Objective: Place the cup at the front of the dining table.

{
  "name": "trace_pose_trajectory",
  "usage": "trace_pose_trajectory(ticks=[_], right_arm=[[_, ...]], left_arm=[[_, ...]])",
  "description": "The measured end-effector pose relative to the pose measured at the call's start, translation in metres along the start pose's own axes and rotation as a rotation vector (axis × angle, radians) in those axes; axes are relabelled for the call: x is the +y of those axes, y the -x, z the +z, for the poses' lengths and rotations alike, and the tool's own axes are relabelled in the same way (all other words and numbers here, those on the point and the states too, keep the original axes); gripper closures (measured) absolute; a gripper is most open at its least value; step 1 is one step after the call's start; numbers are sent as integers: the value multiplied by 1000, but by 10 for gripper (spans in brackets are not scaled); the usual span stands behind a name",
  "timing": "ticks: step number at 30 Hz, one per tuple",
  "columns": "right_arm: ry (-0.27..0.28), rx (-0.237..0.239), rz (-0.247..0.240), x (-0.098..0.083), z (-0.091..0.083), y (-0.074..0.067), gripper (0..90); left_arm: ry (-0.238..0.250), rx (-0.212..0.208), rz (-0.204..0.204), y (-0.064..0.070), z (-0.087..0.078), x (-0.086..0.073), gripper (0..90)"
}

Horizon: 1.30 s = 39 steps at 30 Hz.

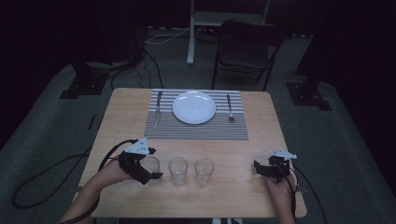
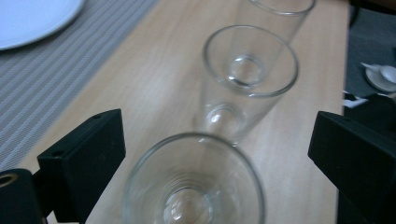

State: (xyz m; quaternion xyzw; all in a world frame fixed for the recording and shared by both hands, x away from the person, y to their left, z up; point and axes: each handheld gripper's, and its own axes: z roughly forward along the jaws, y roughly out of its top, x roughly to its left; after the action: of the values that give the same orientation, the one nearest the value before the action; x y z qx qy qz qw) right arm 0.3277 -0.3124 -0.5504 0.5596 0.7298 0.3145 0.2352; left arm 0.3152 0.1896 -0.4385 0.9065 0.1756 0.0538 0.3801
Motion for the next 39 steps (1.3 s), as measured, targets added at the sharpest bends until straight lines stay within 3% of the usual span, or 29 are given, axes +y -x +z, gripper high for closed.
trace_pose_trajectory(ticks=[1, 9, 23, 30, 32, 34, 39], right_arm=[[0, 0, 0, 0, 0, 0, 124], [0, 0, 0, 0, 0, 0, 124], [0, 0, -1, 0, 0, 0, 124], [0, 0, 0, 0, 0, 0, 124], [0, 0, -1, 0, 0, 0, 124], [0, 0, -1, 0, 0, 0, 124], [0, 0, -1, 0, 0, 0, 124]], left_arm=[[-11, -18, 4, 0, 2, 2, 44], [-39, -24, 25, 3, 13, 18, 43], [-143, -54, 90, 13, 40, 41, 44], [-199, -39, 95, 15, 49, 48, 81], [-242, -17, 102, 17, 53, 51, 82], [-253, -35, 101, 19, 56, 53, 81], [-280, -25, 107, 21, 61, 56, 149]])
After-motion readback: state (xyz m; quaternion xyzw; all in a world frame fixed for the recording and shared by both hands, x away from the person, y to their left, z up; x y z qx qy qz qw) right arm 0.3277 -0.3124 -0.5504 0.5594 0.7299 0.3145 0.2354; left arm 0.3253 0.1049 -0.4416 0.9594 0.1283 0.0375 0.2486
